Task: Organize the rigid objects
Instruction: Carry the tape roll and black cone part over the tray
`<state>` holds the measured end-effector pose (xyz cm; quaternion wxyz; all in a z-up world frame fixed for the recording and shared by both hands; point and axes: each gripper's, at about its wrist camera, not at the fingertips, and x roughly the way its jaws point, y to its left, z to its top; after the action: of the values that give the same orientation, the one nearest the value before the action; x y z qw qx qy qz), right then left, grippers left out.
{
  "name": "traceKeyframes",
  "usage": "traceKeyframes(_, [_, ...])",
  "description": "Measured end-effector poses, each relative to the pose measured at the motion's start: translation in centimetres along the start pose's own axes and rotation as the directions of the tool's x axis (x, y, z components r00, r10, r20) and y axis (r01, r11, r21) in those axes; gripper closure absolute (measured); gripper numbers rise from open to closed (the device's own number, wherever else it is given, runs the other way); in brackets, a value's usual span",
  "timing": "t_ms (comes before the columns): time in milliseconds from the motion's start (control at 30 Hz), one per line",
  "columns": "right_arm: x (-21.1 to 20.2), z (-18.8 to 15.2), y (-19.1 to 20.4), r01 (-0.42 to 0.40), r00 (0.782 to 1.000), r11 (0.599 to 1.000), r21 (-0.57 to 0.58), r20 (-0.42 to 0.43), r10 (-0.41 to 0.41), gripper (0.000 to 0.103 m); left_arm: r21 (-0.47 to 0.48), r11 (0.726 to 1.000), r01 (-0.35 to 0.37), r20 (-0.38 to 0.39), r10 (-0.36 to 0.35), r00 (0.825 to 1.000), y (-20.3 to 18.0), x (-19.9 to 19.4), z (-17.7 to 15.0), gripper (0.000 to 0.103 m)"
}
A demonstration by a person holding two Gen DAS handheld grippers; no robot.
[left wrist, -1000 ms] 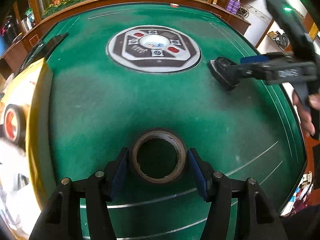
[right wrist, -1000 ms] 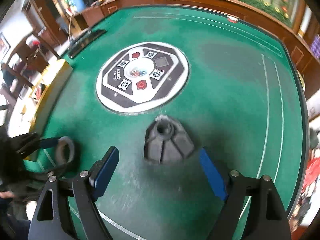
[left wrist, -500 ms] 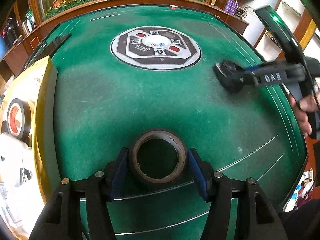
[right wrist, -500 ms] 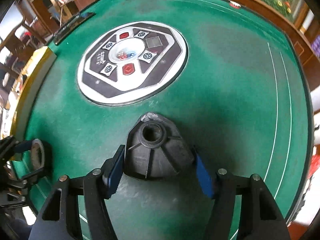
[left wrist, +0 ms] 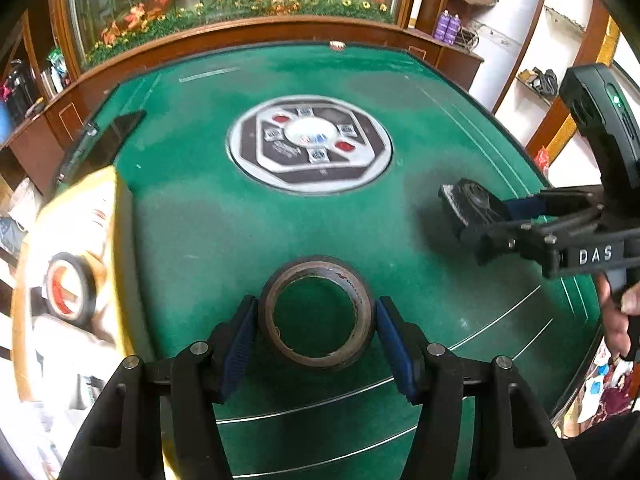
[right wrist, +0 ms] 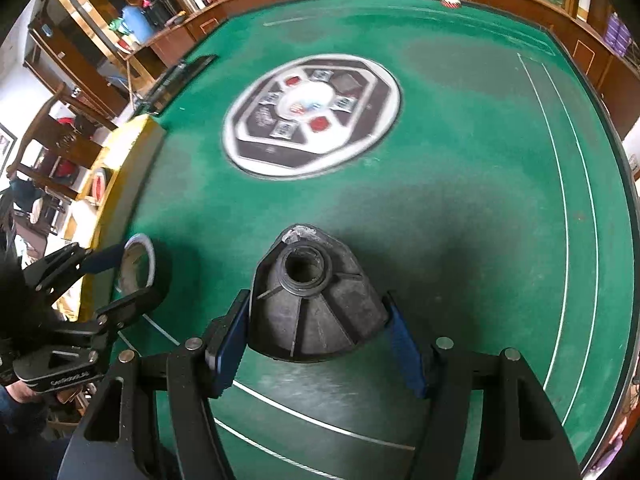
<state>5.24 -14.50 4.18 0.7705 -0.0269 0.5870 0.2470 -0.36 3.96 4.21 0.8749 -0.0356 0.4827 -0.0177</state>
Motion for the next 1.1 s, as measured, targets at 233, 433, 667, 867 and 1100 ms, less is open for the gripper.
traceKeyframes(233, [-0.3, 0.8, 4.5, -0.024, 0.999, 0.999, -0.041, 0.022, 0.025, 0.039, -0.009, 0.999, -0.036, 0.061, 0.036, 0.997, 2.6, -3.3, -0.1, 0.04])
traceKeyframes(433, [0.5, 2.2, 9.5, -0.052, 0.998, 0.993, -0.106, 0.027, 0.055, 0.039, -0.039, 0.994, -0.099, 0.087, 0.102, 0.991, 5.8, -5.5, -1.5, 0.04])
traceKeyframes(667, [1.8, 4.0, 15.3, -0.085, 0.996, 0.978, -0.19, 0.02, 0.091, 0.039, -0.088, 0.981, -0.172, 0.079, 0.179, 0.981, 10.0, -6.6, -3.7, 0.04])
traceKeyframes(867, [3.3, 5.9, 20.7, -0.103, 0.994, 0.957, -0.271, 0.015, 0.111, 0.039, -0.125, 0.972, -0.2, 0.061, 0.208, 0.976, 12.8, -6.7, -5.0, 0.04])
traceKeyframes(1100, [5.6, 8.4, 25.3, -0.109, 0.993, 0.938, -0.329, 0.007, 0.117, 0.039, -0.126, 0.968, -0.218, 0.04, 0.225, 0.974, 15.1, -6.2, -5.9, 0.04])
